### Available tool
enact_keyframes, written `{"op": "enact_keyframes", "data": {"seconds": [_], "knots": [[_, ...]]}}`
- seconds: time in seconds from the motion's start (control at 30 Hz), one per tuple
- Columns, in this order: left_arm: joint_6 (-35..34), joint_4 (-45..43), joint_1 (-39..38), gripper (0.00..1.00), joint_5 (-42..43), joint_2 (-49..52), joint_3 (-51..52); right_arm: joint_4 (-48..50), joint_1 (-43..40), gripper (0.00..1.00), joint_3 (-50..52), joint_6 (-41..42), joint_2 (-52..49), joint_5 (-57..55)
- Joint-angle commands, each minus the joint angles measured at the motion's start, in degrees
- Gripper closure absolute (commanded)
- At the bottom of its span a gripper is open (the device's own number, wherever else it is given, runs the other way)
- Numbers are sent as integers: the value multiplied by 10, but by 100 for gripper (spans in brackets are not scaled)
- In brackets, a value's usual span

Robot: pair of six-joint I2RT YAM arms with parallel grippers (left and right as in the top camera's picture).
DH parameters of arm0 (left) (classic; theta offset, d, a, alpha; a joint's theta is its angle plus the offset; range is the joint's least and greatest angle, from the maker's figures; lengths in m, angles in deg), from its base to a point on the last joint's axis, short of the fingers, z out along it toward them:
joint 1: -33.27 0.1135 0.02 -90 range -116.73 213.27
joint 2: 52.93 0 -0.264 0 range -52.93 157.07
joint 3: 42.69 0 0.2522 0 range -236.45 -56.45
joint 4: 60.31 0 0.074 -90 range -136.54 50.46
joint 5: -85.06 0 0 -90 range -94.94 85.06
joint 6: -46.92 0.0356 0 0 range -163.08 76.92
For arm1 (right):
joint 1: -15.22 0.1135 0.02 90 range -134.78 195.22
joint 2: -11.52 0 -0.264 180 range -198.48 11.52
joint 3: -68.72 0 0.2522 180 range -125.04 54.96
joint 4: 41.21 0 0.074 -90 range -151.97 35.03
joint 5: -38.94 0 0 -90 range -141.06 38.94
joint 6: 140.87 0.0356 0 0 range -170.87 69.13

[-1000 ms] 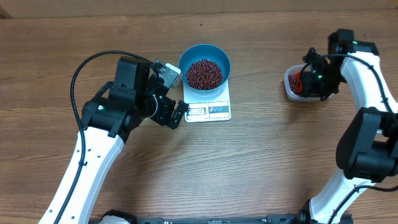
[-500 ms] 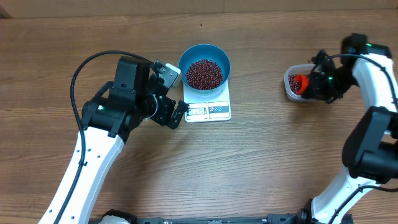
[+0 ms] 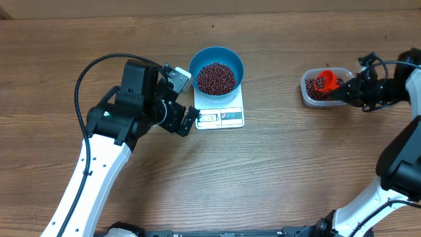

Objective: Scoop item into bowl and weigh 150g on scale
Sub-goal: 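Dip the scoop into the red beans with the right gripper, then carry the scoop with the right gripper over the teal bowl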

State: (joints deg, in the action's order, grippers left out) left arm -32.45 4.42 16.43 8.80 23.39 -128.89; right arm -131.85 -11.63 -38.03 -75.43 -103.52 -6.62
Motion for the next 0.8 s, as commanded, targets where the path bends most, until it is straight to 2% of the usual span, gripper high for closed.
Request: {"op": "enact_keyframes", "data": {"seconds": [0.0,0.23,0.47,0.77], "knots": [[-6,-2,2,0,3,3,0,-29,-7,96,-14,-34,-3,58],[-6,-2,2,0,3,3,0,-64,47,96,-50,-42,19,72],[-6,-2,2,0,3,3,0,-64,150,96,-104,-5,36,70],[-6,-2,2,0,3,3,0,32,311,96,-121,105,36,10]]}}
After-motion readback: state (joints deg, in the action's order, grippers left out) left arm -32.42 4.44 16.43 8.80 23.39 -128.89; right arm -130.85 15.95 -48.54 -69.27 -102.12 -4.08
